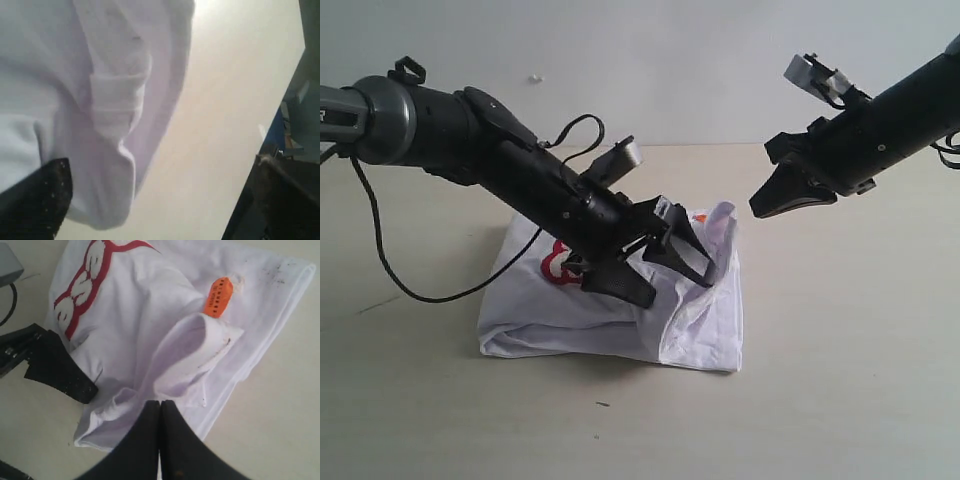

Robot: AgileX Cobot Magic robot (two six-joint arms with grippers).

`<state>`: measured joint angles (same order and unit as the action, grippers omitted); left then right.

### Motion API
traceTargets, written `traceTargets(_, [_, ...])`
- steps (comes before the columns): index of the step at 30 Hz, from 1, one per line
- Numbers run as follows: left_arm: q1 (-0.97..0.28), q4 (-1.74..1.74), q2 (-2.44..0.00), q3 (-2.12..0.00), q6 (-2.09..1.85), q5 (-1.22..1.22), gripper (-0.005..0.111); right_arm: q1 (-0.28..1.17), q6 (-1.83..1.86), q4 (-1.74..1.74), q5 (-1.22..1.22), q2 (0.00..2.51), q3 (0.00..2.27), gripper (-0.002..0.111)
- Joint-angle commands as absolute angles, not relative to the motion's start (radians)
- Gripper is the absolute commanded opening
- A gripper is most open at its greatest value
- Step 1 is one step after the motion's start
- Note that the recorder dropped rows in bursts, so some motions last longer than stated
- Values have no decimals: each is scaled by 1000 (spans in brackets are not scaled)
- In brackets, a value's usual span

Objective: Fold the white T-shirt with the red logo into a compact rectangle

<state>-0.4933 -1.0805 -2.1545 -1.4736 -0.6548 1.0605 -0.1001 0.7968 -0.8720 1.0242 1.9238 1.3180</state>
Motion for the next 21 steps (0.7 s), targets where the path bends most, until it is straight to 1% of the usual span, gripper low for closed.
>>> traceTargets(1, [-448, -1111, -2145, -1501, -704, 1143, 94, -104, 800, -876, 1035, 1914, 1322, 0])
traceTargets(5, [-374, -1124, -2118, -1541, -730, 1214, 94, -104, 801, -885, 1039, 1914, 1322, 0])
traceTargets(8, [-314, -1160, -2090, -1549, -785, 1221, 94, -104, 842, -946, 1069, 1916, 1322, 0])
traceTargets(11, [-281, -1033, -2079, -1549, -733, 1221, 92, -85, 898, -1002, 1098, 1922, 1322, 0])
traceTargets(12, [-281, -971, -2082, -1547, -694, 1199, 88, -66, 900, -999, 1087, 1922, 1322, 0])
traceTargets(13, [-286, -898, -2090, -1547, -651, 1172, 79, -42, 900, -991, 1070, 1927, 1322, 0])
traceTargets(14, [-291, -844, -2101, -1547, -623, 1150, 67, -21, 900, -985, 1053, 1934, 1322, 0])
traceTargets(15, [-296, -813, -2123, -1547, -619, 1131, 37, 33, 898, -983, 1016, 1954, 1322, 0])
traceTargets(16, [-296, -818, -2133, -1547, -619, 1122, 22, 54, 898, -983, 999, 1962, 1322, 0])
traceTargets(17, [-296, -823, -2154, -1547, -625, 1115, 2, 103, 908, -995, 979, 1985, 1322, 0])
traceTargets(20, [-296, -766, -2199, -1547, -608, 1137, 2, 181, 916, -993, 937, 2035, 1322, 0])
traceTargets(21, [-296, -696, -2230, -1547, -580, 1164, 2, 202, 916, -993, 920, 2063, 1322, 0])
